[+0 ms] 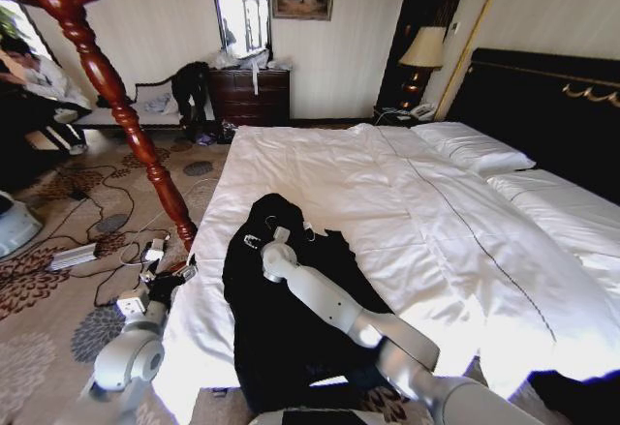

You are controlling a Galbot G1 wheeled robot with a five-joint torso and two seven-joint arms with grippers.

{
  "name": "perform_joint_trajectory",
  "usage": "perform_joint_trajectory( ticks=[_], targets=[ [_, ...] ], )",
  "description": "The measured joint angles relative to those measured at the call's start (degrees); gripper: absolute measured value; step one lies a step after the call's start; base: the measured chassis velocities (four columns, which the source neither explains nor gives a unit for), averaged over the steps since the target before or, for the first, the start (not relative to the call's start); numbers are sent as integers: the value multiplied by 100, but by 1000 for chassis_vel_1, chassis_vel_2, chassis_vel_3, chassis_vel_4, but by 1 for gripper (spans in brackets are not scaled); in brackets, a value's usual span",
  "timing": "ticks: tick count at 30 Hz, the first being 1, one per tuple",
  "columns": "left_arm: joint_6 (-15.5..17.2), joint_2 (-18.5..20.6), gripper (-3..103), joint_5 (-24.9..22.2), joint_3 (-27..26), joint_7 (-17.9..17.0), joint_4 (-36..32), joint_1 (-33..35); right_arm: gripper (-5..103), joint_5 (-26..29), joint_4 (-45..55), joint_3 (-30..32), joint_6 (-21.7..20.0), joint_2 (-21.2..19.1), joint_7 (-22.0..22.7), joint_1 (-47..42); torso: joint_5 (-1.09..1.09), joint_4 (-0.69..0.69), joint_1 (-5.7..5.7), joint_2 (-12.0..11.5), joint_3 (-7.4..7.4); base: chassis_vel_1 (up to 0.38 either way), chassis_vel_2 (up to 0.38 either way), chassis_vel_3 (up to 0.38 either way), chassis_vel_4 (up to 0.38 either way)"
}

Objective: Pick up the clothes from the bed and hang them on the clothes hanger.

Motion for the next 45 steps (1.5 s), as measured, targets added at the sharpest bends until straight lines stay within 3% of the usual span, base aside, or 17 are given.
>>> perform_joint_trajectory(
  ticks=[12,23,30,31,35,37,40,45],
  targets=[
    [10,-21,100,-1,51,-3,95,-62,100,-34,-1161,107,279,-2,-679,795,0,-5,1,0,1,0,0,0,0],
    [14,-45,100,10,100,-3,146,-72,100,-140,-1068,49,277,-7,-711,774,1,-5,1,0,1,0,0,0,0],
    [15,-16,100,-145,60,-7,106,-62,100,93,577,-160,6,-56,142,289,1,0,1,0,0,0,0,0,0],
    [15,2,100,-219,36,-18,83,-62,100,133,998,-166,-11,-187,233,127,2,6,0,0,-1,0,0,0,0],
    [14,59,100,-250,-52,-38,115,-66,100,279,2229,-136,-92,-844,478,-428,1,-8,-1,1,-1,0,0,0,0],
    [15,83,100,-274,-92,-43,155,-101,100,419,2969,-95,-172,-1230,652,-705,3,-8,-1,0,-1,0,0,0,0],
    [35,99,100,-308,-97,-58,178,-142,100,446,3335,-85,-220,-1485,792,-881,2,-4,-1,1,-1,0,0,0,0],
    [61,151,100,-441,-2,-66,159,-167,100,44,3506,32,-229,-1745,764,-1060,2,-1,0,0,0,0,0,0,0]
  ],
)
